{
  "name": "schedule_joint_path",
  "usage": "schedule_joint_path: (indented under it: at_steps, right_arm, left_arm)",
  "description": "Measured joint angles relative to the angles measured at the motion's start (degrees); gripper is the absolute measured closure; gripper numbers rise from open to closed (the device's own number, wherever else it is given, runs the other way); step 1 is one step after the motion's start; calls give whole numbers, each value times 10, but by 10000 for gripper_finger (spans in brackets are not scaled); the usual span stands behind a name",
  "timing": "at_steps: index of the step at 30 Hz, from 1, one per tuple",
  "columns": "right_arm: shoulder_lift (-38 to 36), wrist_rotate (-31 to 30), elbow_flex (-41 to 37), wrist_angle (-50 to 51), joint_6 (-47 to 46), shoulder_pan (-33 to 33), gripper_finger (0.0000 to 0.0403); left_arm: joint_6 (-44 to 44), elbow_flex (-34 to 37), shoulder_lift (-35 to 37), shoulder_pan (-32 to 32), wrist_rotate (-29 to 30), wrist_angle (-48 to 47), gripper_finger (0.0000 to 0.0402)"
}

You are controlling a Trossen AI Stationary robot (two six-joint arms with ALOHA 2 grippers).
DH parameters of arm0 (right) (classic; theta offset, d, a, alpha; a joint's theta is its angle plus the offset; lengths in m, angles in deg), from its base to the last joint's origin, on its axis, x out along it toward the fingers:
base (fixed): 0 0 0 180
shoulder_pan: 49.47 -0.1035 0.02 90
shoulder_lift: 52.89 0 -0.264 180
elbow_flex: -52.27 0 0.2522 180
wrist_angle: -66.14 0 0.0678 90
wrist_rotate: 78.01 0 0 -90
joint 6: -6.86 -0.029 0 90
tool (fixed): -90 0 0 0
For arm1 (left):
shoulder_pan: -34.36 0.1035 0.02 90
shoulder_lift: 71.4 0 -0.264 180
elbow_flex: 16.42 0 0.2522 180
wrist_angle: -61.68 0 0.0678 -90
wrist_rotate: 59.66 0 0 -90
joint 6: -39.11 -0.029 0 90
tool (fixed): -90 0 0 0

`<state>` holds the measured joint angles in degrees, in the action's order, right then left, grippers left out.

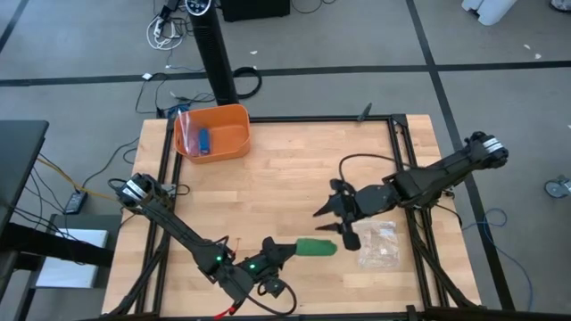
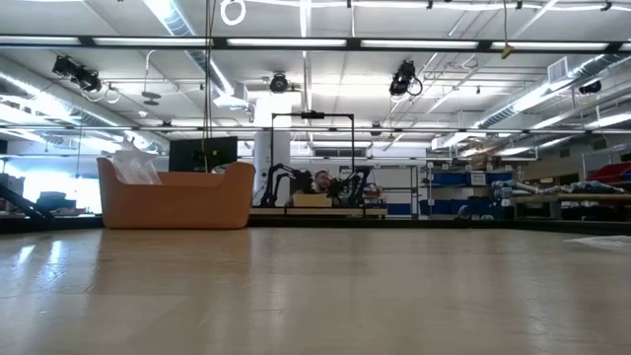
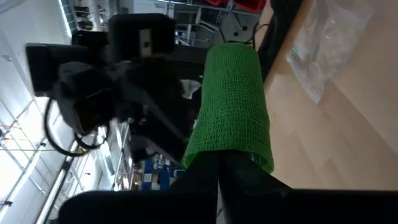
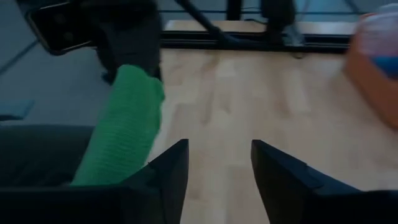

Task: Roll bandage
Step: Roll the green bandage

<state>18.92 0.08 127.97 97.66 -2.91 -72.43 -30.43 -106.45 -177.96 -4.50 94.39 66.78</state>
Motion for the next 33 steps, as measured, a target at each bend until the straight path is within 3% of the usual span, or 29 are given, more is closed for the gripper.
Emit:
schedule_joint_path:
  at_steps: [6, 9, 12, 21, 27, 33]
  right_arm:
    - [-39, -91, 19, 81, 20, -1, 210]
    - [-33, -108, 46, 115, 20, -22, 208]
    - [6, -117, 62, 114, 26, -60, 208]
    - [151, -241, 133, 218, 7, -101, 170]
    - [194, -242, 193, 269, -6, -100, 134]
    - [200, -241, 206, 274, -25, -95, 124]
  left_arm:
    - [71, 0, 0, 14, 6, -64, 400]
    - [108, 0, 0, 23, 6, -88, 400]
    - [134, 0, 0, 35, 7, -90, 400]
    - [175, 1, 0, 53, 15, -96, 400]
    - [178, 1, 0, 54, 42, -95, 400]
    - [192, 0, 0, 59, 53, -95, 400]
